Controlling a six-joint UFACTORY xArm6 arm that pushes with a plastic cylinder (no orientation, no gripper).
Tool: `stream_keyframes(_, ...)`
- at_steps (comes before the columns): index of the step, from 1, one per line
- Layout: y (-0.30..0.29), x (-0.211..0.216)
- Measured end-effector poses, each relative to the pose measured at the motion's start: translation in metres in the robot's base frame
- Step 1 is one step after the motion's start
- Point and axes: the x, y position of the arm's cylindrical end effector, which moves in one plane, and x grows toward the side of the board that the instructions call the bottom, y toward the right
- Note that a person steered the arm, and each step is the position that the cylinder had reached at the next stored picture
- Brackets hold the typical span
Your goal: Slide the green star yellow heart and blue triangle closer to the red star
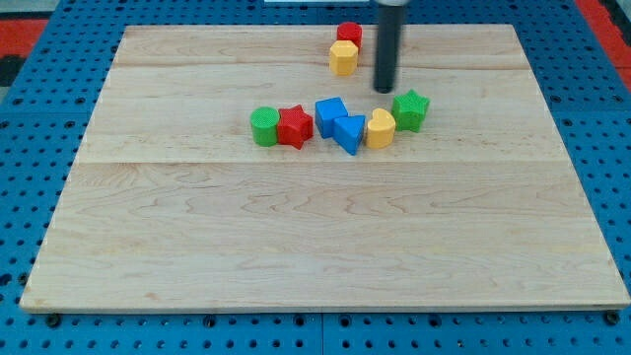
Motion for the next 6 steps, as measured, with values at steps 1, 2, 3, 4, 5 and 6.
stream_keyframes(1,0.008,0.017)
stream_keyframes(2,-0.052,0.064)
stream_keyframes(3,-0.045,0.062)
stream_keyframes(4,0.024,0.035)
stream_keyframes(5,0.052,0.065)
stream_keyframes(6,0.020,0.100)
